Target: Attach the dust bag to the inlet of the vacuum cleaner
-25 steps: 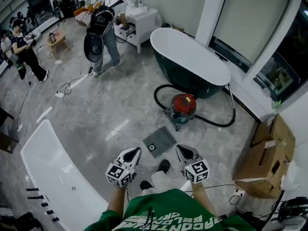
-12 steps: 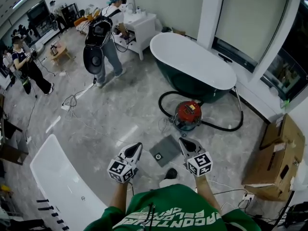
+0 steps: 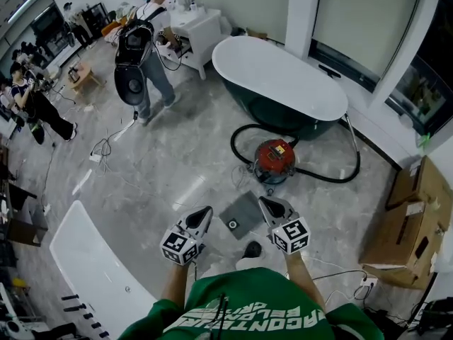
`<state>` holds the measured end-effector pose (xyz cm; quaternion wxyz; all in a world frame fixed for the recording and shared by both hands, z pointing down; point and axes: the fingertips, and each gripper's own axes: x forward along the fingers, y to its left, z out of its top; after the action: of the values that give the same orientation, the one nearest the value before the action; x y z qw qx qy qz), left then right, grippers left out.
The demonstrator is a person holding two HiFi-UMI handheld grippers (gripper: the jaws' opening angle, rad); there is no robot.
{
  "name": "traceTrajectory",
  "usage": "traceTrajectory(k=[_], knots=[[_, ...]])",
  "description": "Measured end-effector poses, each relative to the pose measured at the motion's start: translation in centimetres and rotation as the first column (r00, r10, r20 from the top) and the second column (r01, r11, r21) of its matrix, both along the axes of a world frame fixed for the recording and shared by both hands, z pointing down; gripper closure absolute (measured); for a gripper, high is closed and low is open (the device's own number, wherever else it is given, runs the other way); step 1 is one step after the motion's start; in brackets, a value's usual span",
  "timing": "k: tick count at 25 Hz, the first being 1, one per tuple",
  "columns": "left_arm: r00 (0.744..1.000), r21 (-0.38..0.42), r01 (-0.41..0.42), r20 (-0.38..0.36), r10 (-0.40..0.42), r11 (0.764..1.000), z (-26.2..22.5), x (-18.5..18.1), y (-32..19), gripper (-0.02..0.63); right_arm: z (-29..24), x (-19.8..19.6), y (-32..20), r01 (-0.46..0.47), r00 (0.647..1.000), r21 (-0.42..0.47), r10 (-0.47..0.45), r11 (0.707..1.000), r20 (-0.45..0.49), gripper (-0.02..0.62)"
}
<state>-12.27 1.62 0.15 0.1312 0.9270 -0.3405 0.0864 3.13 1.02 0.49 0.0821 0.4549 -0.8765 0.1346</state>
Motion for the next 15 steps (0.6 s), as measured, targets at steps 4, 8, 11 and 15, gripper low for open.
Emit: traceTrajectory(k=[4,8,11,15], knots=[[1.000,-0.015,-0.026,0.014,0.027,1.000,0.3,1.4,-0.2,0.601,0.4,1.1,-0.1,-0.009,1.000,-0.006,0.009,1.000,0.003,0.586],[0.998,-0.021,-0.061,0.020,0.061,0.998,1.1,3.0,-0.7,0.602,1.2,2.6,-0.1,-0.036,0.999,-0.015,0.037,0.999,0.006,0.586],[0.997,-0.025,-0.079,0.009,0.079,0.997,1.4,3.9,-1.2,0.601,1.9,3.6,-0.2,-0.054,0.999,-0.033,0.055,0.998,0.002,0.586],[0.996,-0.035,-0.092,-0.005,0.092,0.995,1.5,3.9,-1.6,0.601,2.3,3.8,-0.7,-0.062,0.998,-0.048,0.061,0.997,-0.009,0.586]])
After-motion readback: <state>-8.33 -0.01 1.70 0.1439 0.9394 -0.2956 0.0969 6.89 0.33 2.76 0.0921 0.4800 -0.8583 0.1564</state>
